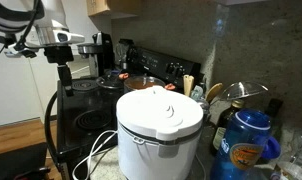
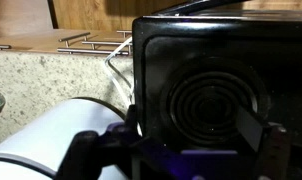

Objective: Open the white rice cooker then close it

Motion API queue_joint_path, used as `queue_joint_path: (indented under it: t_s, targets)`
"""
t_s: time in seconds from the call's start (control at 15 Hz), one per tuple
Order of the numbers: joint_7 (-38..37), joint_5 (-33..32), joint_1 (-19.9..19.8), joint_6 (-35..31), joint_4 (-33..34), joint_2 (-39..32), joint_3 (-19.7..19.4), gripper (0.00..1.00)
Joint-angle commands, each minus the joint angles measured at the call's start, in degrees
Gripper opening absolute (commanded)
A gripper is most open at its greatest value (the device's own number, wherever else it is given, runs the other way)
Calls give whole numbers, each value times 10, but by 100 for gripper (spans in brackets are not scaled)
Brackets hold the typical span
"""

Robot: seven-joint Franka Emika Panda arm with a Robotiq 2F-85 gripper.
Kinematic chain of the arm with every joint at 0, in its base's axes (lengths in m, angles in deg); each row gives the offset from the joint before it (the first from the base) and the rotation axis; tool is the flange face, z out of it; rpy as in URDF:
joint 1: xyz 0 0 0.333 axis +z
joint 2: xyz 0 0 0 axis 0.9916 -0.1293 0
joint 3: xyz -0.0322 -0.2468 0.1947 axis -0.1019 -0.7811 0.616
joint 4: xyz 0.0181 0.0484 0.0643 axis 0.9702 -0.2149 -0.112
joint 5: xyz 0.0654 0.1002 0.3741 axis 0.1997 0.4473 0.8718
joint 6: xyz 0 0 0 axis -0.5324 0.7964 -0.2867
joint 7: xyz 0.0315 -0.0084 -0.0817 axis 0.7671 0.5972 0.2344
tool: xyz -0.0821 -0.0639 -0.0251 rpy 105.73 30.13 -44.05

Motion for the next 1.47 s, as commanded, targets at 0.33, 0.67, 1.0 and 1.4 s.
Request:
queue_joint_path:
  t_s: [0.33, 0.67, 1.0, 1.4]
  targets:
    - [-7, -8, 13, 1, 1, -3, -11, 100]
    - [5, -26, -11, 7, 37, -16, -42, 100]
    - [-18, -73, -58, 5, 101, -48, -77, 100]
    - [-87, -95, -112, 1, 191, -116, -96, 100]
